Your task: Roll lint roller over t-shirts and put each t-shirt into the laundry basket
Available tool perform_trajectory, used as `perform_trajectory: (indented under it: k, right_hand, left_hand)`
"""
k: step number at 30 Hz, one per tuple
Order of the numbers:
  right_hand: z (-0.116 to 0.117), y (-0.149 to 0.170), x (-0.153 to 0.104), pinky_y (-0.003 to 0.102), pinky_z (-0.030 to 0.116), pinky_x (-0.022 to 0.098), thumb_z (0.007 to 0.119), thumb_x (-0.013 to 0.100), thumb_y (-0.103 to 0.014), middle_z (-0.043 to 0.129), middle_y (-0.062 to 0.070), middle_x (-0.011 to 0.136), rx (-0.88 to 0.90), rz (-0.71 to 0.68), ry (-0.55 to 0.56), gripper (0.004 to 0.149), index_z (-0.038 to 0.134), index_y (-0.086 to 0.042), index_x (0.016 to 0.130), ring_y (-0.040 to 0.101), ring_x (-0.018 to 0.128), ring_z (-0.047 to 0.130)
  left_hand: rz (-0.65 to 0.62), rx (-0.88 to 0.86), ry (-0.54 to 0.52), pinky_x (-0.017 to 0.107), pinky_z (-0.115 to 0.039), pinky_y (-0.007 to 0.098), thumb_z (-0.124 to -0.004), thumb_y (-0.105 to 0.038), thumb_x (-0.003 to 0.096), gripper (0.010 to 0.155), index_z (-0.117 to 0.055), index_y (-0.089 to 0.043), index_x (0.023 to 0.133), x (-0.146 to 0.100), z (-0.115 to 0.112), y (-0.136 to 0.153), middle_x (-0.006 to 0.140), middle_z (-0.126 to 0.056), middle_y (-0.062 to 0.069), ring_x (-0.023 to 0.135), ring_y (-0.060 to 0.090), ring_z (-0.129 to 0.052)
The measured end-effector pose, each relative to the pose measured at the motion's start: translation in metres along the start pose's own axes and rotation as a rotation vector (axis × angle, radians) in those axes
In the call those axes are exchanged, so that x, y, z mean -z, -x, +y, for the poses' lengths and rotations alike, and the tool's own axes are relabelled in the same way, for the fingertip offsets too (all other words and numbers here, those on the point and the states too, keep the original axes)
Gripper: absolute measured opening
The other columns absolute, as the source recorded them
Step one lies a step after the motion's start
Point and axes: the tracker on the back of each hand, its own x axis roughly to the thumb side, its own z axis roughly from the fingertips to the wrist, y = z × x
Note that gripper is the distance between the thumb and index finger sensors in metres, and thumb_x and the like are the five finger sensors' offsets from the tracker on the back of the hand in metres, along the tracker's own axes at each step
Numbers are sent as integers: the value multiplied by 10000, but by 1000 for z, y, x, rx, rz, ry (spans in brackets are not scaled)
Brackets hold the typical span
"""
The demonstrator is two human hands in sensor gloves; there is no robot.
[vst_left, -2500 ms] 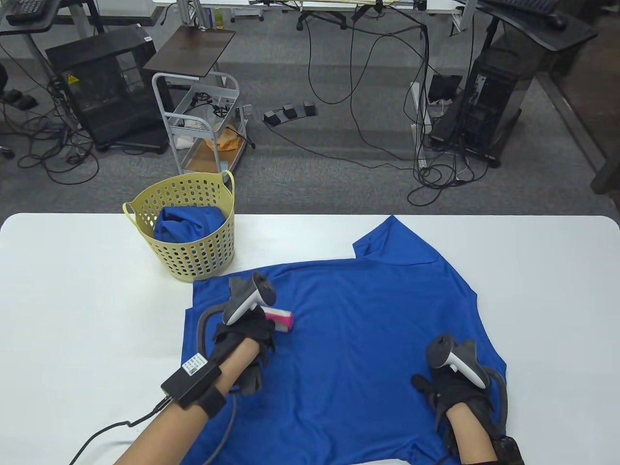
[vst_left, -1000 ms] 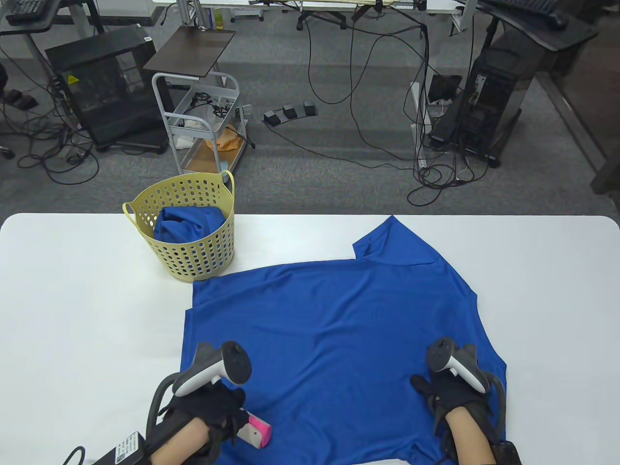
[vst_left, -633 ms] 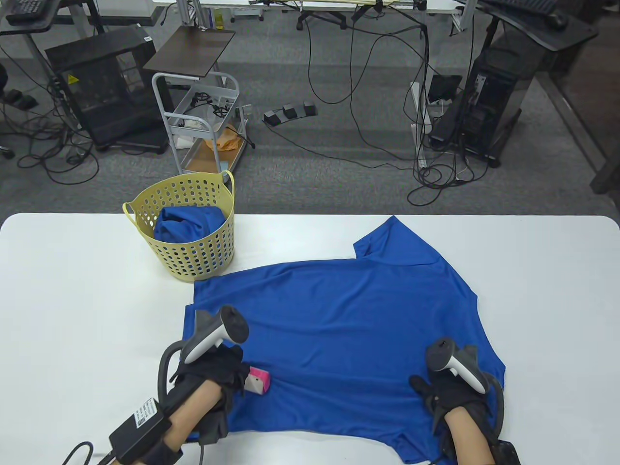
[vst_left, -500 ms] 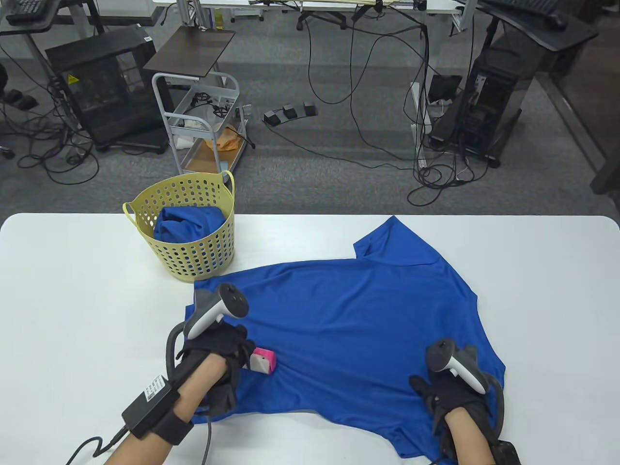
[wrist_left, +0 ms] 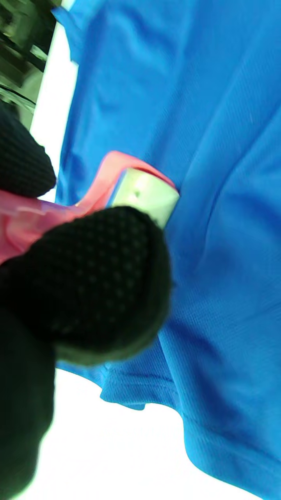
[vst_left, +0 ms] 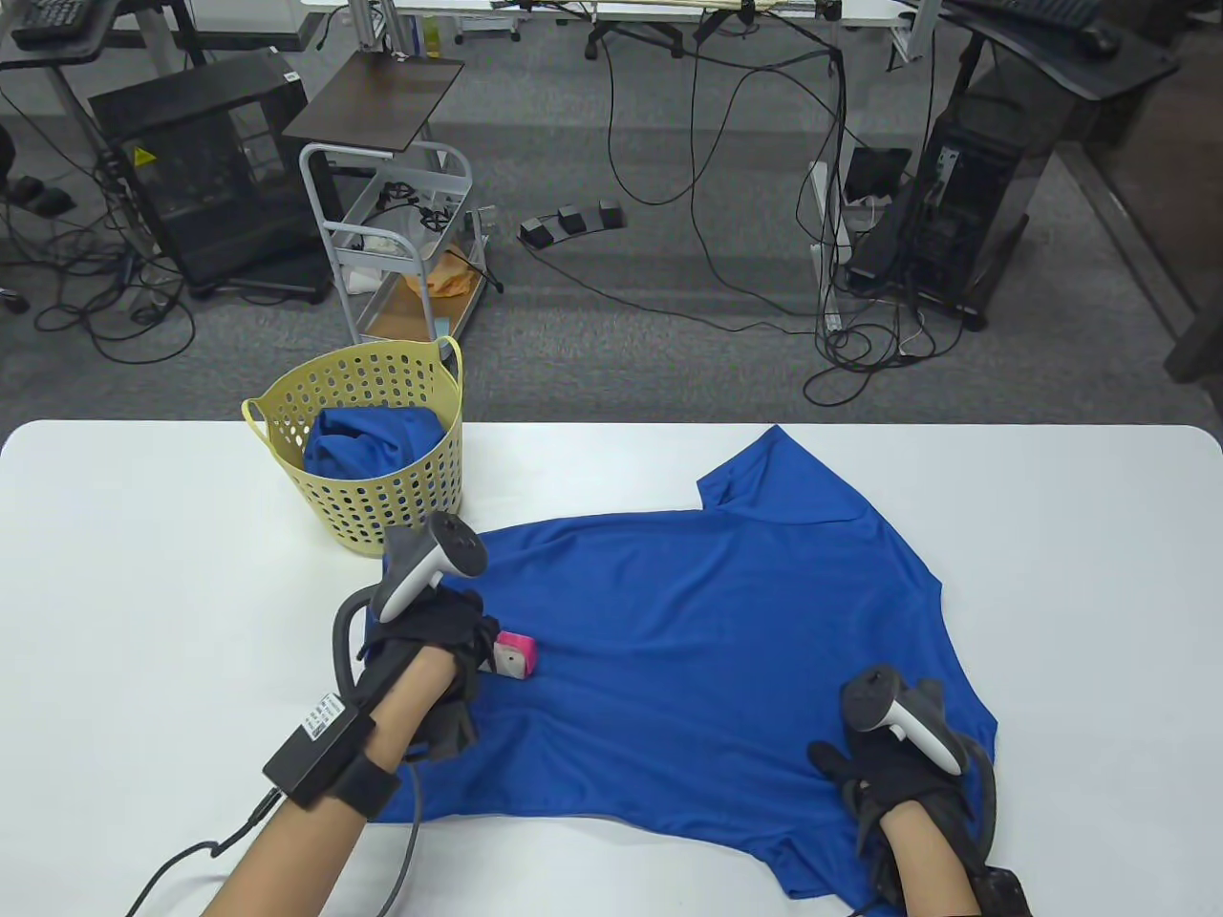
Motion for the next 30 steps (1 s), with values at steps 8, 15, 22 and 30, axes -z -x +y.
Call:
perform_trajectory:
  k: [8,15,22,30]
  right_hand:
    - [-4,9,2,698,108,655,517,460,-607,-145,40,1065,35,20,-17,749,29,-385,983,418,951,-89]
    - [-6,17,3,694,101,656,537,457,-601,-147,24,1062,68,34,-28,752,36,-396,979,404,950,-99]
    - [-7,17,3,695,104,656,540,457,-596,-149,26,1059,58,37,-36,752,35,-394,976,408,947,-100]
    - [-7,17,3,694,104,657,541,456,-597,-148,22,1060,61,40,-34,751,38,-396,976,403,949,-99]
  left_hand:
    - [-16,-110,-64,217,-919,273,-598,-484,549,630,-338,-298,1092,52,11,-30,956,-739,78,335,139,-1096]
    - [-47,-145,-107,308,-912,301,-608,-448,539,697,-155,-351,1060,75,-3,-31,978,-664,78,431,160,-1075]
    - [-160,-58,-61,230,-922,244,-634,-463,538,684,-263,-301,1089,5,-22,9,997,-668,82,340,102,-1088]
    - [-216,12,43,186,-932,224,-644,-477,541,633,-367,-343,1094,-72,-65,54,973,-729,83,292,93,-1109]
